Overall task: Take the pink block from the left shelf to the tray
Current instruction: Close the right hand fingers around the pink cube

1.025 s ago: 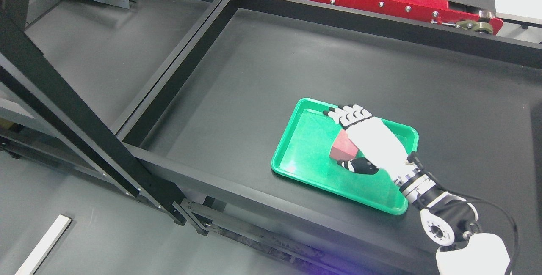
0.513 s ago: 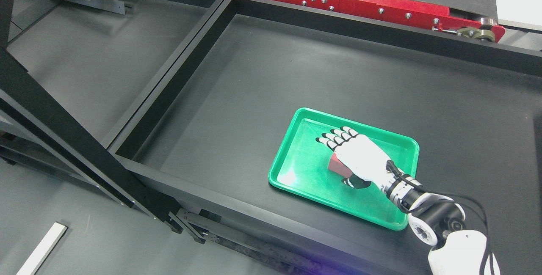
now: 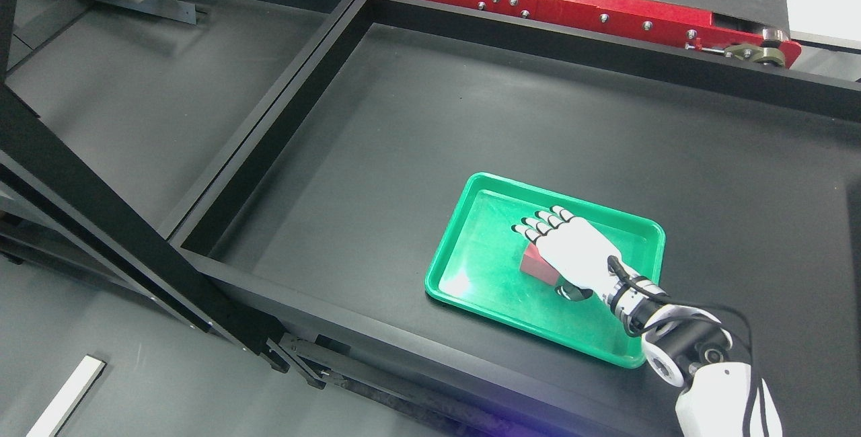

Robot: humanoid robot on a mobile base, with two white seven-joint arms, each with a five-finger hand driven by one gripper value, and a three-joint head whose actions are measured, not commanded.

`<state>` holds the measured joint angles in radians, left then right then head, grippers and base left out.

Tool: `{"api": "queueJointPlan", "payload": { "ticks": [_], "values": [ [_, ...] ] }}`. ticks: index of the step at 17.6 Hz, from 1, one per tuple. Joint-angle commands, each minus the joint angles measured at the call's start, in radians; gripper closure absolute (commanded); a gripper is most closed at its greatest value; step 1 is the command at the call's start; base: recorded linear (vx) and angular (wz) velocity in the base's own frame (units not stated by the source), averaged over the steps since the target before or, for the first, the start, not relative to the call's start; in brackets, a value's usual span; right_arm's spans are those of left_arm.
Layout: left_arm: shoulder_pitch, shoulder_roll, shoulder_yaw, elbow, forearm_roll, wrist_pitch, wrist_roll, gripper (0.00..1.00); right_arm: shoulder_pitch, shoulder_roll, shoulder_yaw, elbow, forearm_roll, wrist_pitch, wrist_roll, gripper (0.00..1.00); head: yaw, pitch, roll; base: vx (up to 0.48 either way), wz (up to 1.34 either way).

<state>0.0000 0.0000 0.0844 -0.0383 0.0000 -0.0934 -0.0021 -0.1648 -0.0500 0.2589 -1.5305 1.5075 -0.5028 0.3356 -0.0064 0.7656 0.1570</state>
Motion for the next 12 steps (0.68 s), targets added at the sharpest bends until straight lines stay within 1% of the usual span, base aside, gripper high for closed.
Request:
{"api": "queueJointPlan", "payload": {
  "ticks": [1,3,12],
  "values": [
    [-0.011,0.017,0.0,0.0,-0.002,0.0,0.001,0.0,-0.019,0.029,-0.007,0.026,0.022,0.015,-0.003,0.02,0.0,0.0,0.0,0.0,0.0],
    [-0.012,0.017,0.0,0.0,-0.002,0.0,0.001,0.0,-0.024,0.029,-0.007,0.047,0.022,0.024,-0.003,0.02,0.0,0.0,0.0,0.0,0.0],
    [-0.011,0.017,0.0,0.0,-0.002,0.0,0.001,0.0,-0.021,0.024,-0.023,0.064,0.022,0.013,0.011,0.02,0.0,0.0,0.0,0.0,0.0]
  ]
}}
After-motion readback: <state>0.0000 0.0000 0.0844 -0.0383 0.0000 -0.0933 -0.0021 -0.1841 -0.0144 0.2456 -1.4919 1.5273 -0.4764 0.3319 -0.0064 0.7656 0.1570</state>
